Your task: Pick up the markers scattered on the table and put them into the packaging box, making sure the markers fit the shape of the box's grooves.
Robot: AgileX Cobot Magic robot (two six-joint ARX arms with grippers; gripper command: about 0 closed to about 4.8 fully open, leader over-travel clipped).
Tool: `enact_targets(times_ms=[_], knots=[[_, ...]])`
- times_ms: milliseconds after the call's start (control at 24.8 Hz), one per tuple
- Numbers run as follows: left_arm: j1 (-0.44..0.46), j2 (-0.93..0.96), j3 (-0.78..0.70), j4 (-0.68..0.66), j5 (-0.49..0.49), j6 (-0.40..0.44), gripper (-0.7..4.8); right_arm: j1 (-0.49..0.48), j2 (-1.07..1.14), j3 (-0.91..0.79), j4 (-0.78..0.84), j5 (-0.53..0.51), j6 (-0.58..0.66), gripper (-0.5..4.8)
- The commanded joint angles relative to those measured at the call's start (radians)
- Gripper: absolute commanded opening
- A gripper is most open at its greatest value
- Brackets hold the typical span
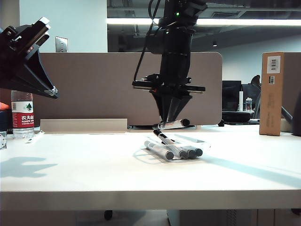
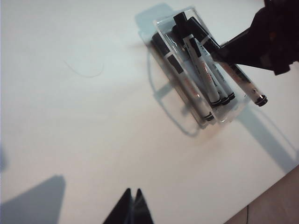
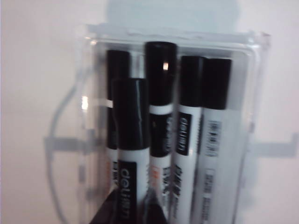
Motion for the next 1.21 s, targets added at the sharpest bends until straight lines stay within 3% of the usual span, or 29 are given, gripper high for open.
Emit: enact_targets(times_ms=[40, 81, 404, 484, 565, 767, 1211], knots=[[-0.001, -0.003, 0.005, 0.013, 0.000, 0.007, 0.04, 0.002, -0.007, 0.003, 0.031, -0.035, 0.002, 0.37], [-0.001, -0.003, 0.005, 0.013, 0.000, 0.007, 0.03, 0.002, -0.007, 0.003, 0.041, -0.034, 0.002, 0.92], [-0.001, -0.003, 0.005, 0.010, 0.001, 0.007, 0.03, 0.000, -0.006, 0.003, 0.040, -0.024, 0.002, 1.07], [-0.001, -0.003, 0.005, 0.010, 0.001, 0.007, 0.03, 0.000, -0.007, 0.005, 0.032, -0.025, 0.002, 0.74], [-0.001, -0.003, 0.005, 0.010, 0.001, 0.007, 0.03, 0.002, -0.010, 0.005, 0.022, -0.018, 0.001, -0.06], [-0.001, -0.003, 0.005, 0.009, 0.003, 0.007, 0.03, 0.001, 0.003, -0.012, 0.087, 0.100, 0.001, -0.06], [-0.001, -0.003, 0.005, -0.029, 0.005, 0.007, 0.04, 0.000, 0.036, -0.006, 0.116, 0.067, 0.002, -0.06]])
